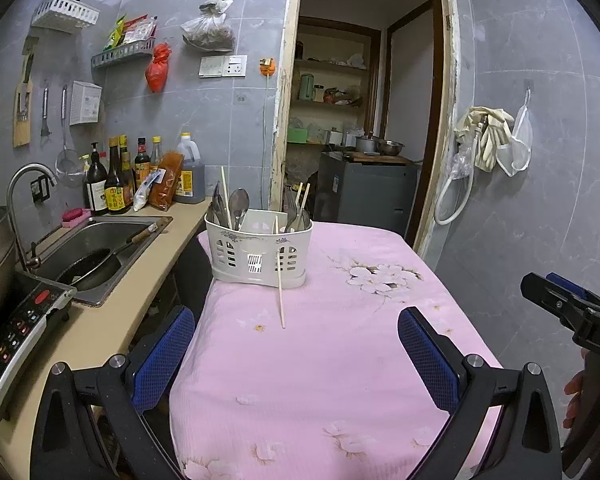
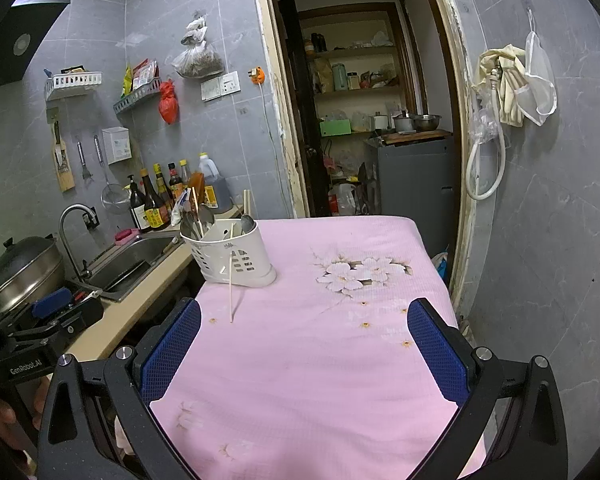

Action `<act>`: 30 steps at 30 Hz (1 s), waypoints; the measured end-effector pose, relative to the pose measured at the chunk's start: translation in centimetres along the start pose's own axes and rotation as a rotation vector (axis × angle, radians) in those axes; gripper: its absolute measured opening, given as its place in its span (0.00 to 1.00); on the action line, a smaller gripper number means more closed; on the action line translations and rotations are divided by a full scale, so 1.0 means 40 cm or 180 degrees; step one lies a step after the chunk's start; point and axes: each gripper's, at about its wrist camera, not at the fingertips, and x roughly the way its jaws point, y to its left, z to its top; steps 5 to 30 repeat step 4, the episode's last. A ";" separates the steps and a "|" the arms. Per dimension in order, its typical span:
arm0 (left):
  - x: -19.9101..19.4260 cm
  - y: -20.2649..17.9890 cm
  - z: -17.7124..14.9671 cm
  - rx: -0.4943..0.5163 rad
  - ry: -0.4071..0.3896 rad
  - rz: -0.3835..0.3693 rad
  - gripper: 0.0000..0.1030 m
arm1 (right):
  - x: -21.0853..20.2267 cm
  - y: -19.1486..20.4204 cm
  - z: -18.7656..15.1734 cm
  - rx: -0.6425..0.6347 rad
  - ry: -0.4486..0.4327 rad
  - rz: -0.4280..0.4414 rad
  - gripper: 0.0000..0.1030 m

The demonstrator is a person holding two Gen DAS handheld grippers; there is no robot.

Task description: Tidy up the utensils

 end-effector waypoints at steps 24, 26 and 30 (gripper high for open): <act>0.001 -0.002 -0.001 -0.0019 0.0001 0.0003 1.00 | 0.004 -0.005 -0.005 0.0011 0.0025 0.0001 0.99; 0.001 -0.002 -0.001 -0.0019 0.0001 0.0003 1.00 | 0.004 -0.005 -0.005 0.0011 0.0025 0.0001 0.99; 0.001 -0.002 -0.001 -0.0019 0.0001 0.0003 1.00 | 0.004 -0.005 -0.005 0.0011 0.0025 0.0001 0.99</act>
